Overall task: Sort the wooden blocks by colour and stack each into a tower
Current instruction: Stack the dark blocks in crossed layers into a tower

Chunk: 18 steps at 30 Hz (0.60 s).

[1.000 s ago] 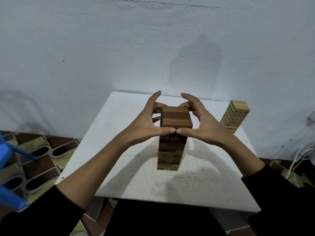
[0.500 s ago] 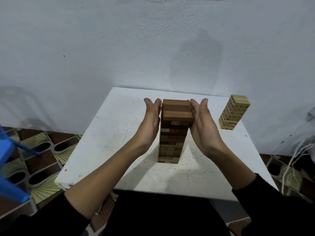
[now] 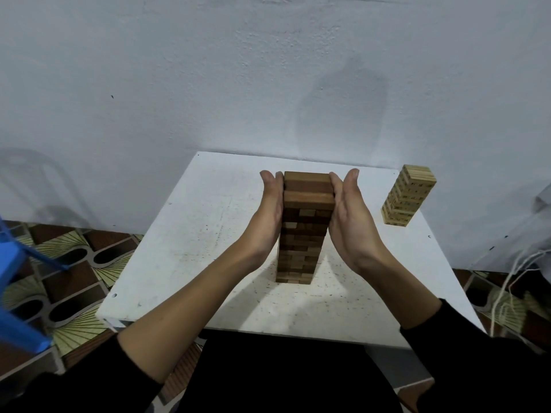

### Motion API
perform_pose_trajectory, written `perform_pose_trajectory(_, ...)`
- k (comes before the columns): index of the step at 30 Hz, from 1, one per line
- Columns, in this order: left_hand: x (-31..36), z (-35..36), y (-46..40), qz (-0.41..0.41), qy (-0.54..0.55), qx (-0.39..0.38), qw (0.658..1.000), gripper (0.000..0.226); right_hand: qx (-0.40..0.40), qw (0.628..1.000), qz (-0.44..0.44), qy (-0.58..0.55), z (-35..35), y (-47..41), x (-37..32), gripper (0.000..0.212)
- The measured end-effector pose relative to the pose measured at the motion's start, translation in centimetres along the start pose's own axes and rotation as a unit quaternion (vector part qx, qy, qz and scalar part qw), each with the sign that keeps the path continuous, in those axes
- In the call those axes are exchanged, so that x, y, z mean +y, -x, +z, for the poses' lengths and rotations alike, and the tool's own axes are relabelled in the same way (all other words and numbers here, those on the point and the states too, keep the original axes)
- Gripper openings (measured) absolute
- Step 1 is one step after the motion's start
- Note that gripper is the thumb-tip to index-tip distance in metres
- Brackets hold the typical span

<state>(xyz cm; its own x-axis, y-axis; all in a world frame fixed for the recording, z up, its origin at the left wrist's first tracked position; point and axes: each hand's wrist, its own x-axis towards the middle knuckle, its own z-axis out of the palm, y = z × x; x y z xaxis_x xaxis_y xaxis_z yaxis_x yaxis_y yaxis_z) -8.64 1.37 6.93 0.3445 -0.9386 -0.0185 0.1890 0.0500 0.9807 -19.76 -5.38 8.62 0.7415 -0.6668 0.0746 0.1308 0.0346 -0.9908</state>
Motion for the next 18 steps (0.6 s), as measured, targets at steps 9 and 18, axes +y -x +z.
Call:
perform_pose_trajectory(9,0.4,0.1,1.0,0.023,-0.081,-0.003,0.996,0.067,-0.001,0.999,0.019,0.034,-0.6,-0.1,1.1,0.073)
perform_pose_trajectory(18,1.1,-2.7,-0.2,0.104,-0.172,-0.028,0.979,0.107,-0.073,0.982,-0.025,0.172,-3.8,-1.3,0.2,0.102)
